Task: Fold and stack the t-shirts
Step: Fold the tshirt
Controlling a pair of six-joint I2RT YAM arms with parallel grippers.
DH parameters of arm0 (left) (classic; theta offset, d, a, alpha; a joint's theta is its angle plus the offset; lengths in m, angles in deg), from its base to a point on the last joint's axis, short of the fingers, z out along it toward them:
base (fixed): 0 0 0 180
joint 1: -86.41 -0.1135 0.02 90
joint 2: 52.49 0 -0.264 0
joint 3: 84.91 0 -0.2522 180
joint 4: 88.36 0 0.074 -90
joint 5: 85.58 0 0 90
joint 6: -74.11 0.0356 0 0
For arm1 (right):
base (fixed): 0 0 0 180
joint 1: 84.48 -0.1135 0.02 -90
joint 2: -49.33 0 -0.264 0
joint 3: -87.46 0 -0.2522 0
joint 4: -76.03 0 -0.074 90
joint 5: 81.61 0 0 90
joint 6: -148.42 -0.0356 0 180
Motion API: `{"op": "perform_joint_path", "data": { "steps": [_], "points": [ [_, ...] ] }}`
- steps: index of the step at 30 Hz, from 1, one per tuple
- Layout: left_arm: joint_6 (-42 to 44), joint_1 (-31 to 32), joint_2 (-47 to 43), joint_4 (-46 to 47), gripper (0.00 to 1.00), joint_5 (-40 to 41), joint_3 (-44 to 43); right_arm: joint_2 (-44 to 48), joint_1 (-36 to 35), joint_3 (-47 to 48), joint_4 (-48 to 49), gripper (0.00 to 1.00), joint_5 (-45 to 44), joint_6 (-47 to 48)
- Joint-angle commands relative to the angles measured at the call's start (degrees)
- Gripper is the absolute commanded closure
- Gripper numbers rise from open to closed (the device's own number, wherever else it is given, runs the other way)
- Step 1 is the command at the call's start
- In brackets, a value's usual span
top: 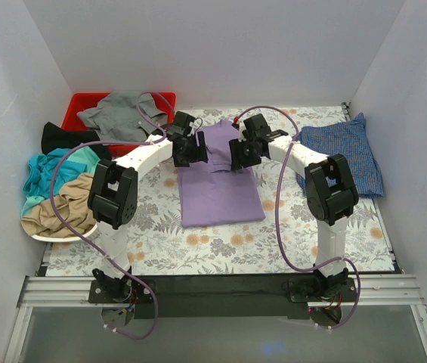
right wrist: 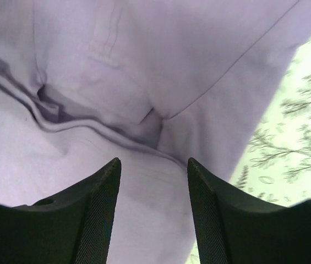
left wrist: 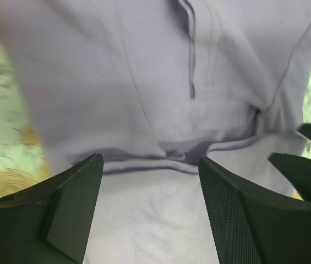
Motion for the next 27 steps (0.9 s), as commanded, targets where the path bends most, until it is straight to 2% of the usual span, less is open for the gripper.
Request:
{"op": "perform_joint_path", "data": {
  "steps": [1, 5, 10, 18, 22, 27],
  "points": [
    [1.4, -1.2, -2.1, -1.9, 0.31, 5.8, -1.7, 1.1, 1.3, 3.2, 0.8, 0.41, -3.9, 2.5],
    [1.1, -1.5, -6.6, -3.6, 0.28, 10.3, 3.1, 7.2, 4.6, -0.7, 0.9, 0.39, -7.7, 3.6],
    [0.8, -1.6, -15.0, -4.8, 0.27, 8.2, 13.2, 15.0, 8.7, -13.2, 0.2, 0.38, -3.4, 3.3],
    [-5.3, -1.6, -30.9, -1.9, 0.25, -5.2, 33.6, 26.8, 9.0, -31.2, 1.5, 0.37, 9.5, -0.6],
    [-8.8, -1.3, -35.1, 5.1, 0.25, -12.9, 41.3, 29.7, 9.1, -37.6, 4.2, 0.37, 12.8, -3.5],
    [-10.1, -1.3, -34.6, 8.7, 0.25, -16.3, 46.2, 29.9, 9.1, -40.6, 5.9, 0.37, 14.8, -5.4]
  ]
}}
